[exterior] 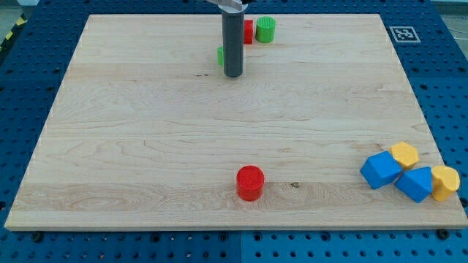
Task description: Place green star close to the red star
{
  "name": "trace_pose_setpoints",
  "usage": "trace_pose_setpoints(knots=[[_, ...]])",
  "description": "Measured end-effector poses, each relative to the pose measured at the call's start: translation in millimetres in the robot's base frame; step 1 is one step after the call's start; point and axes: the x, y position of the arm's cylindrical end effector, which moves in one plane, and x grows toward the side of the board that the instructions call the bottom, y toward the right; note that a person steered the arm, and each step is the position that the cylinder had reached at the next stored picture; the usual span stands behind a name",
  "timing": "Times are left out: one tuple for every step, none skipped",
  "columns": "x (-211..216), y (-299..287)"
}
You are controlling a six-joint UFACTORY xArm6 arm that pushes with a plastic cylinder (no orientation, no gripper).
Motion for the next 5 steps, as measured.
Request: trace_pose_setpoints(knots=[[0,0],[-2,-7],[-7,-24],[-11,-18],[10,-2]])
